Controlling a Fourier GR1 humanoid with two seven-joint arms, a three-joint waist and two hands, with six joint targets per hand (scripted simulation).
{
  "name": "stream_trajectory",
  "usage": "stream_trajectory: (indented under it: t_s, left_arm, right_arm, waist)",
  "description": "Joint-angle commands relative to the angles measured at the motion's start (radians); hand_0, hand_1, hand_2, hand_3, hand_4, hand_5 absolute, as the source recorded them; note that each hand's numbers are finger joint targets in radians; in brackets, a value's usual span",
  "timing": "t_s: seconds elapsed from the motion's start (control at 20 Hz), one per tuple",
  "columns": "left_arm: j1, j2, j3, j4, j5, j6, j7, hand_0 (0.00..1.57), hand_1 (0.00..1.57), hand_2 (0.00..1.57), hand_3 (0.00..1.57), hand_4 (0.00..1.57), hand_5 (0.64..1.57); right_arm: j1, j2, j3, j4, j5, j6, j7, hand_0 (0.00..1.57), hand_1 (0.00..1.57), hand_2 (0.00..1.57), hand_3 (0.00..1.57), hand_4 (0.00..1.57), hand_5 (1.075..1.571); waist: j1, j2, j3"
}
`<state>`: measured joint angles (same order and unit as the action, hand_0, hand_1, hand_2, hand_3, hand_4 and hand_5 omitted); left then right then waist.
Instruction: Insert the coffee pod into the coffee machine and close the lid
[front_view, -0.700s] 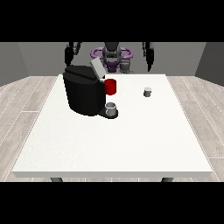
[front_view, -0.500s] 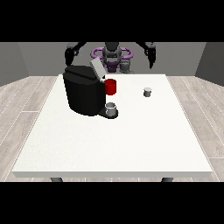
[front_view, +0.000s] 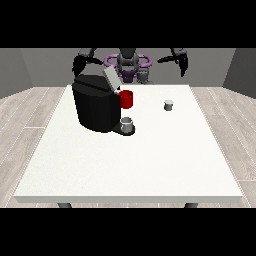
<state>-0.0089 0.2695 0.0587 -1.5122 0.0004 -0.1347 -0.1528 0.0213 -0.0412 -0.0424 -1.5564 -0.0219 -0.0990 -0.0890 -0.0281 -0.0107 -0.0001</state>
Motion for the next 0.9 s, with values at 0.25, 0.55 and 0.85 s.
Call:
stream_trajectory:
  t_s: [0.25,0.55,0.85]
  left_arm:
    - [-0.19,0.066,0.055,0.175,-0.008,-0.058,0.135,0.0,0.0,0.0,0.0,0.0,1.571]
    - [-0.276,0.115,0.116,0.408,-0.045,-0.072,0.035,0.0,0.0,0.0,0.0,0.0,1.571]
    - [-0.363,0.147,0.124,0.554,-0.118,-0.042,0.013,0.0,0.0,0.0,0.0,0.0,1.571]
  right_arm:
    - [-0.082,0.013,-0.005,0.014,-0.009,-0.012,0.002,0.0,0.0,0.0,0.0,0.13,1.571]
    - [-0.126,-0.006,0.007,-0.055,-0.011,0.003,0.064,0.0,0.0,0.0,0.0,0.23,1.571]
    - [-0.124,0.003,0.029,-0.002,0.001,0.008,0.016,0.0,0.0,0.0,0.0,0.33,1.571]
  waist:
    - [-0.048,0.068,0.0001]
    - [-0.092,0.125,-0.0003]
    - [-0.107,0.166,-0.0003]
